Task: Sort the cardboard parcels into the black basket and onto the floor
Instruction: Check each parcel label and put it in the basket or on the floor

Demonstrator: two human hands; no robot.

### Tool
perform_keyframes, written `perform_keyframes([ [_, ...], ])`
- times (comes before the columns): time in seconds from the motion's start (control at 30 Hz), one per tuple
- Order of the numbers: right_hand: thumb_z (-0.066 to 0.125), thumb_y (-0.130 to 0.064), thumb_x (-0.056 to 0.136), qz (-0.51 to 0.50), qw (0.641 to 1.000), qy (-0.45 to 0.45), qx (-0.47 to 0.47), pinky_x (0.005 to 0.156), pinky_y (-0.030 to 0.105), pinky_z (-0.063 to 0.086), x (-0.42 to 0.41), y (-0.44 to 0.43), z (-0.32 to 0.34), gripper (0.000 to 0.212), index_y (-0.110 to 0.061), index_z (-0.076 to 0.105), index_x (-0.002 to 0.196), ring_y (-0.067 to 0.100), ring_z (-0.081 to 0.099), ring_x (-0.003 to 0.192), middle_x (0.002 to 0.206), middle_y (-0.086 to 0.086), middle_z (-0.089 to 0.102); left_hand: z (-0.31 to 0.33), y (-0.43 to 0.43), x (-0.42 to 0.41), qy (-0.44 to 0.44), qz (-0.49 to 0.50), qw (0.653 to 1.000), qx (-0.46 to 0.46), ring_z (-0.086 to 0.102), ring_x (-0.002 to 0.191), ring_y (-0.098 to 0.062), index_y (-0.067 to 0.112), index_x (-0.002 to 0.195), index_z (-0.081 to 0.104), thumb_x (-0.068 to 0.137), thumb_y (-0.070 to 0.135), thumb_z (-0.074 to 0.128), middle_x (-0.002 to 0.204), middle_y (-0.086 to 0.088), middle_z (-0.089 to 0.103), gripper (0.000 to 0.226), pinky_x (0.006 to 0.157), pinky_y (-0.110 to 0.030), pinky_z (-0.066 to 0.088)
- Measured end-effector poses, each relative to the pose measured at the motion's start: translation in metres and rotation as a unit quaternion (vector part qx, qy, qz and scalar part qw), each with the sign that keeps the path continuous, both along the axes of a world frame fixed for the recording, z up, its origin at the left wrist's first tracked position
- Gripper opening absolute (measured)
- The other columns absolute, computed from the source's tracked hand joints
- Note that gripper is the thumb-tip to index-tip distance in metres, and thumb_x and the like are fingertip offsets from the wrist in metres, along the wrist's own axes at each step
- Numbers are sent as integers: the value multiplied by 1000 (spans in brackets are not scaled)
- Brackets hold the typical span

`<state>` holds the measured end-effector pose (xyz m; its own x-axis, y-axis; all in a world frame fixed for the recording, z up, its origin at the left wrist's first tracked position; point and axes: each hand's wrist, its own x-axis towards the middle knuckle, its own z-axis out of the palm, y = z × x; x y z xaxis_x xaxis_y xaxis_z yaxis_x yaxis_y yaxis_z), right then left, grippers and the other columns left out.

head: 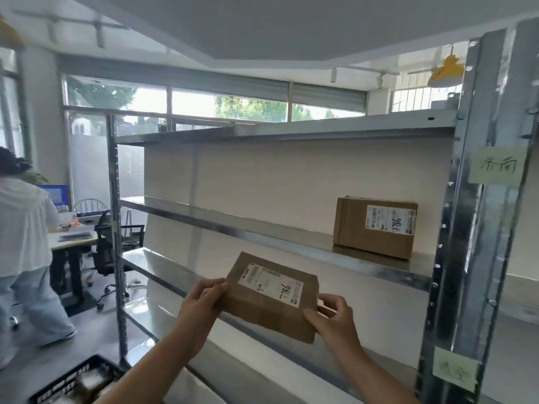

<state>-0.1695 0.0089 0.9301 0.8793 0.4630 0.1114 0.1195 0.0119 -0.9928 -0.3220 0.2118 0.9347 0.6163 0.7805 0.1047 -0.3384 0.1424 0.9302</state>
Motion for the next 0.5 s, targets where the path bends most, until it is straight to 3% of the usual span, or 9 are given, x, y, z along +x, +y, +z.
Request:
perform_keyframes([
  [0.07,79,-12,79,42,999,21,-12,62,18,52,-5,-1,4,60,-23,41,123,13,58,101,118,4,53,6,0,-7,2,-29,1000,6,69,95,-30,1,107,65,87,11,68,105,-19,70,22,76,-33,57],
  [0.17,82,-5,75,120,984,120,49,70,39,58,-8,-4,12,88,-32,24,135,28,63,103,118,11,59,20,2,-18,17,-35,998,55,70,95,-30,4,104,68,86,15,70,102,-15,72,21,76,-34,58],
  [0.27,76,-21,85,149,970,164,96,67,44,59,-10,-9,24,67,-42,30,129,33,67,103,118,12,67,33,4,-21,50,-30,993,105,72,88,-29,7,98,71,87,18,71,97,-15,73,16,76,-35,59],
  [0.37,70,-30,89,144,977,134,77,62,42,58,-5,-17,32,48,-28,43,129,31,67,99,113,13,67,44,8,-23,42,-23,992,115,71,89,-28,5,101,71,88,21,69,96,-12,72,20,76,-32,59],
  [0.43,72,-25,87,143,981,119,58,68,42,60,-4,-22,35,46,-16,51,126,30,67,100,110,16,68,46,8,-26,32,-24,992,123,70,95,-28,7,104,72,90,22,67,96,-11,73,21,79,-33,59],
  [0.5,77,-22,82,171,979,107,35,79,42,60,-6,-26,37,48,-15,55,124,28,67,103,110,13,71,46,4,-27,27,-6,992,124,70,95,-26,10,107,72,91,22,66,96,-10,73,21,81,-34,59],
])
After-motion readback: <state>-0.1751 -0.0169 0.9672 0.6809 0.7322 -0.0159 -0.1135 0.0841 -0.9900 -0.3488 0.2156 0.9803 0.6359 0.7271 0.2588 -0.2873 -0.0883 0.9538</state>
